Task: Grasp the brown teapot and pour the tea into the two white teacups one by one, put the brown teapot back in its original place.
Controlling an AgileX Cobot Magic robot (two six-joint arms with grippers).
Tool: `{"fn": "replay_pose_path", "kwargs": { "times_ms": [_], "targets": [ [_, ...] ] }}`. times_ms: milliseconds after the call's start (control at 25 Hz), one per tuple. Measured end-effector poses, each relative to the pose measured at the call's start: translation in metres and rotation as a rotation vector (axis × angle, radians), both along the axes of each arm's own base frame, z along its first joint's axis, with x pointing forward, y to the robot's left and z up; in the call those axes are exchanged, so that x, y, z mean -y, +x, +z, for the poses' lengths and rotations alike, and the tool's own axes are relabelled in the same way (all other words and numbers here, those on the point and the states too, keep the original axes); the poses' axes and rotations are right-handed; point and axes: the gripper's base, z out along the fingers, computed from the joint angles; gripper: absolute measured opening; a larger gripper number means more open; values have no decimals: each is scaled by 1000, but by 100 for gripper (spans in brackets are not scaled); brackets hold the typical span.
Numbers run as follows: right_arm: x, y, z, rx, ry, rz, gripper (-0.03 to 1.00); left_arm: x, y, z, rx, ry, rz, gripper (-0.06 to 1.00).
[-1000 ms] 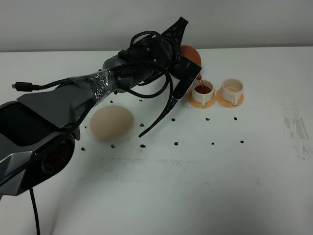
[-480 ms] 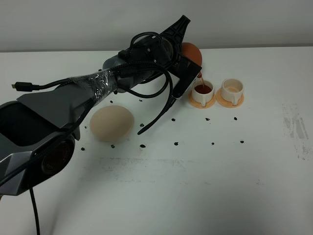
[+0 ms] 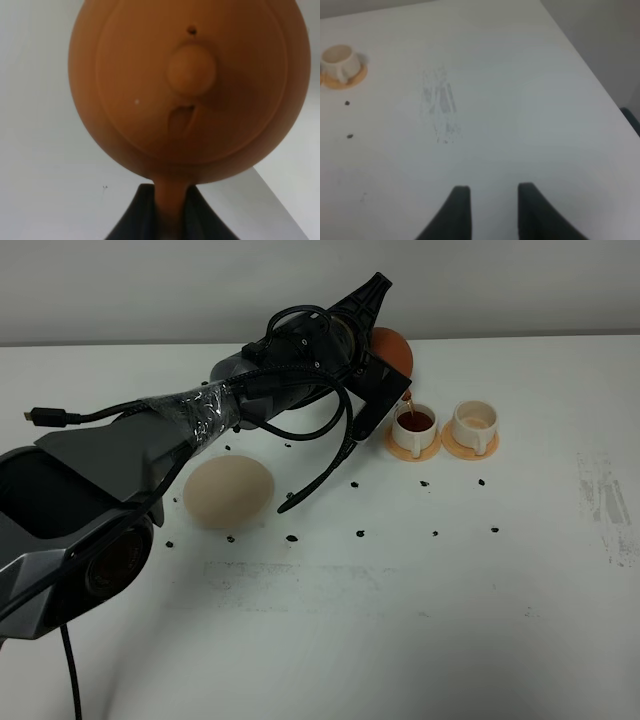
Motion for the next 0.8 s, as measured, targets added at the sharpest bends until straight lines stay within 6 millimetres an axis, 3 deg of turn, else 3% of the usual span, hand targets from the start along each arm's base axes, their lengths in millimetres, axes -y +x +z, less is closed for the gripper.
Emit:
{"fn": "replay_pose_path", "kwargs": {
  "times_ms": [360,800],
  "targets": [
    [0,0,0,0,0,0,22,0,-1,-1,-16,-16,11,8],
    [0,0,0,0,0,0,22,-7,-2,-8,-153,-125,128,8]
  ]
}}
